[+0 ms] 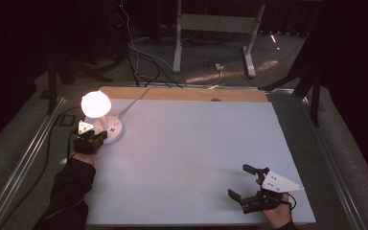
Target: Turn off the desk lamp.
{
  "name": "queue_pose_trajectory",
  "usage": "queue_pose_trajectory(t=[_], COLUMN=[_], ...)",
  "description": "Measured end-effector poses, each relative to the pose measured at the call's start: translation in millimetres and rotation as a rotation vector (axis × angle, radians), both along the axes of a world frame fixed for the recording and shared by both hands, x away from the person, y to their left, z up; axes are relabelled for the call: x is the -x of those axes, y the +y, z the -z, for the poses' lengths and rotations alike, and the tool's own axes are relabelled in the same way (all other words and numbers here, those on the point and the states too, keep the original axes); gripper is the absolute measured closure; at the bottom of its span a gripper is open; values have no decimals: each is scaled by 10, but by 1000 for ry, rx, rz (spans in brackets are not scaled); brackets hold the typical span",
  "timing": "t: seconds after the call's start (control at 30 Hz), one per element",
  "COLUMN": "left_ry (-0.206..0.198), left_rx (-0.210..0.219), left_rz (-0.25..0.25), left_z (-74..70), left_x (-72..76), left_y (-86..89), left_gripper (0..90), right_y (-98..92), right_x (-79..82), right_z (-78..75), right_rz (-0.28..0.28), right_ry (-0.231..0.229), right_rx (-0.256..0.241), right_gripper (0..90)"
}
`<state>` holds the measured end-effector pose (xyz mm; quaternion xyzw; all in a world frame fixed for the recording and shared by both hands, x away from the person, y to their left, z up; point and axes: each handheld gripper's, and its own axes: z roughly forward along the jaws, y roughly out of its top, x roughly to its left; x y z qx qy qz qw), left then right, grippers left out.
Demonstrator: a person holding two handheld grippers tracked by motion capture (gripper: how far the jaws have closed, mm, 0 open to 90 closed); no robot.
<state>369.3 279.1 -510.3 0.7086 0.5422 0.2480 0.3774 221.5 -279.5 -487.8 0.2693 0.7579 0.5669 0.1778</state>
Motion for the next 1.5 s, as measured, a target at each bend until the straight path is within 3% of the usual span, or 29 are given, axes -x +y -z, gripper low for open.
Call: queue_pose_trajectory(t=[0.2, 0.4, 0.53, 0.93, 0.97, 1.23, 1.5], left_ry=[8, -21, -21, -2, 0, 8, 14], left_rx=[-18, 19, 6, -2, -17, -8, -43], left_rz=[7, -13, -9, -4, -5, -2, 16], left_z=[-11, -102, -151, -36, -32, -3, -18], left_x=[-10, -5, -20, -21, -22, -18, -29], left_y=[6, 57, 49, 31, 30, 54, 42], left_gripper=[900, 900, 900, 900, 900, 900, 900], right_y=[10, 0, 4, -2, -3, 3, 12], right_x=[3, -2, -2, 1, 0, -3, -7], right_z=[3, 0, 1, -1, -1, 5, 11], right_rz=[-4, 1, 0, 0, 0, 0, -2], right_ry=[-2, 0, 0, 0, 0, 3, 3], right_rx=[8, 0, 3, 0, 0, 2, 8], right_gripper=[0, 0, 0, 0, 0, 0, 0])
